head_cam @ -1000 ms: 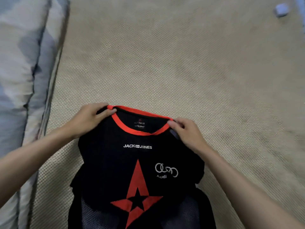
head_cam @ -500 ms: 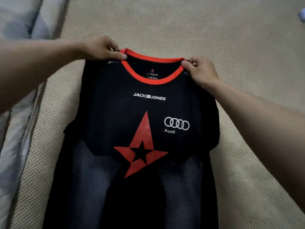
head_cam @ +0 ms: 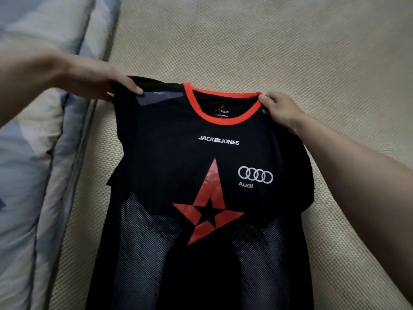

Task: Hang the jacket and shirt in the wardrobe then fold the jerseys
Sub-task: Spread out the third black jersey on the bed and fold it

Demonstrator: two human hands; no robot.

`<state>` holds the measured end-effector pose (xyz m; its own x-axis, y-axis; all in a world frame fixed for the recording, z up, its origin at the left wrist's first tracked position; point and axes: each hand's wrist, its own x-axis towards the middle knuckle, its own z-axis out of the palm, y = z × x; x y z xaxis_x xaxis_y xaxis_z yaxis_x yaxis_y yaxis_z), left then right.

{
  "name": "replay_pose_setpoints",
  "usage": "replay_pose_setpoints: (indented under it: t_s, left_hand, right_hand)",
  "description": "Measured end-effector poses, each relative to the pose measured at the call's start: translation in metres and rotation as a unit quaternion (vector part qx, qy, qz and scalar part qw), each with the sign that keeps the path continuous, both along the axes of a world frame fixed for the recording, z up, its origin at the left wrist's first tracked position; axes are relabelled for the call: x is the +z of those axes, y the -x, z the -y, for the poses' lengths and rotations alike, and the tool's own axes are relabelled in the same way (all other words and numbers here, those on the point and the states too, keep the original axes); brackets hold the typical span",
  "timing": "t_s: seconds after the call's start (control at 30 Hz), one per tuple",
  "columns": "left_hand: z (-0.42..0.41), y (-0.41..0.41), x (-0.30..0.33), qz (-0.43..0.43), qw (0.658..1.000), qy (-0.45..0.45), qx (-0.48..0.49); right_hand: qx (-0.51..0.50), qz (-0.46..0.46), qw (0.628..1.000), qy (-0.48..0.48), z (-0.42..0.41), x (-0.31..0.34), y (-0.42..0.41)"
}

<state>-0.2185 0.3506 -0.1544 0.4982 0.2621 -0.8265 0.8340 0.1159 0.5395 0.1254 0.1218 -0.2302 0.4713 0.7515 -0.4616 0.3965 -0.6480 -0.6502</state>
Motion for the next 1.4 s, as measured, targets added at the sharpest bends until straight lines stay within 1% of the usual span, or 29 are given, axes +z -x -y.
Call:
replay_pose_setpoints:
  t_s: [0.07, 0.1, 0.17, 0.2, 0.23, 0.27, 0.3, 0.33, 0.37, 0.4, 0.43, 0.47, 0.53, 0.57, 0.63, 0.67, 0.73, 0.8, 0.83, 0.87, 0.93, 1.03, 1.07, 1.13, 1.23, 1.3, 1.4]
  left_hand:
    - [0.005, 0.008, -0.004, 0.046, 0.997, 0.029, 0.055]
    - [0.007, 0.012, -0.008, 0.059, 0.995, 0.014, 0.083]
    - [0.015, 0.018, -0.013, 0.079, 0.987, -0.056, 0.126]
    - [0.018, 0.021, -0.016, 0.084, 0.982, -0.100, 0.135]
    - [0.021, 0.025, -0.021, 0.095, 0.977, -0.137, 0.137]
    - [0.026, 0.027, -0.023, 0.106, 0.969, -0.173, 0.139]
    - [0.029, 0.031, -0.024, 0.125, 0.962, -0.198, 0.142]
    - [0.033, 0.032, -0.025, 0.144, 0.954, -0.215, 0.150]
    - [0.035, 0.033, -0.024, 0.159, 0.948, -0.227, 0.155]
    - [0.038, 0.033, -0.021, 0.182, 0.942, -0.234, 0.156]
    - [0.041, 0.031, -0.017, 0.201, 0.939, -0.232, 0.157]
    - [0.043, 0.029, -0.014, 0.217, 0.935, -0.229, 0.161]
    - [0.043, 0.029, -0.010, 0.234, 0.928, -0.240, 0.163]
    - [0.043, 0.030, -0.009, 0.237, 0.925, -0.246, 0.164]
    - [0.042, 0.035, -0.009, 0.234, 0.922, -0.249, 0.182]
    - [0.042, 0.037, -0.010, 0.232, 0.923, -0.242, 0.190]
    - [0.039, 0.042, -0.012, 0.237, 0.927, -0.207, 0.205]
    - [0.036, 0.048, -0.012, 0.221, 0.939, -0.135, 0.228]
    - [0.038, 0.052, -0.011, 0.201, 0.951, -0.098, 0.215]
    - [0.038, 0.055, -0.012, 0.181, 0.963, -0.080, 0.184]
    - [0.044, 0.060, -0.015, 0.141, 0.980, -0.095, 0.105]
    - [0.049, 0.073, -0.016, 0.095, 0.986, -0.138, 0.012]
    - [0.048, 0.077, -0.015, 0.084, 0.985, -0.151, 0.007]
    - [0.046, 0.088, -0.009, 0.070, 0.982, -0.172, 0.040]
    - [0.046, 0.107, 0.006, 0.056, 0.979, -0.183, 0.068]
    - [0.050, 0.119, 0.018, 0.054, 0.983, -0.161, 0.070]
    - [0.054, 0.131, 0.029, 0.064, 0.978, -0.174, 0.098]
  right_hand:
    - [0.006, 0.017, 1.000, 0.003, -0.001, 0.000, 0.001]
    - [0.015, 0.028, 0.999, 0.013, -0.001, -0.001, 0.001]
    - [0.042, 0.069, 0.995, 0.058, 0.000, -0.001, 0.006]
    - [0.058, 0.118, 0.988, 0.079, -0.001, 0.001, 0.012]
    - [0.071, 0.193, 0.975, 0.079, -0.002, 0.003, 0.021]
    - [0.084, 0.273, 0.957, 0.051, -0.006, 0.009, 0.034]
    - [0.099, 0.321, 0.942, 0.001, -0.013, 0.017, 0.049]
    - [0.129, 0.323, 0.936, -0.053, -0.023, 0.028, 0.070]
    - [0.170, 0.276, 0.941, -0.100, -0.035, 0.041, 0.094]
    - [0.212, 0.200, 0.948, -0.128, -0.050, 0.054, 0.119]
    - [0.250, 0.130, 0.949, -0.139, -0.067, 0.067, 0.143]
    - [0.292, 0.097, 0.941, -0.143, -0.085, 0.077, 0.166]
    - [0.372, 0.111, 0.911, -0.138, -0.115, 0.092, 0.204]
    - [0.393, 0.129, 0.902, -0.127, -0.128, 0.095, 0.216]
    - [0.401, 0.150, 0.900, -0.079, -0.148, 0.099, 0.228]
    - [0.401, 0.146, 0.903, -0.054, -0.154, 0.098, 0.230]
    - [0.419, 0.133, 0.898, -0.018, -0.163, 0.096, 0.226]
    - [0.444, 0.125, 0.887, 0.014, -0.168, 0.098, 0.220]
    - [0.454, 0.113, 0.883, 0.024, -0.170, 0.099, 0.217]
    - [0.459, 0.094, 0.883, 0.026, -0.172, 0.101, 0.215]
    - [0.456, 0.048, 0.889, 0.011, -0.176, 0.105, 0.212]
    - [0.461, 0.013, 0.887, 0.011, -0.184, 0.107, 0.208]
    - [0.463, 0.007, 0.886, 0.019, -0.186, 0.106, 0.207]
    - [0.458, 0.001, 0.888, 0.031, -0.186, 0.103, 0.207]
    - [0.449, -0.007, 0.893, 0.021, -0.185, 0.094, 0.215]
    - [0.450, 0.009, 0.893, 0.001, -0.188, 0.087, 0.225]
    - [0.459, 0.059, 0.886, -0.023, -0.193, 0.076, 0.237]
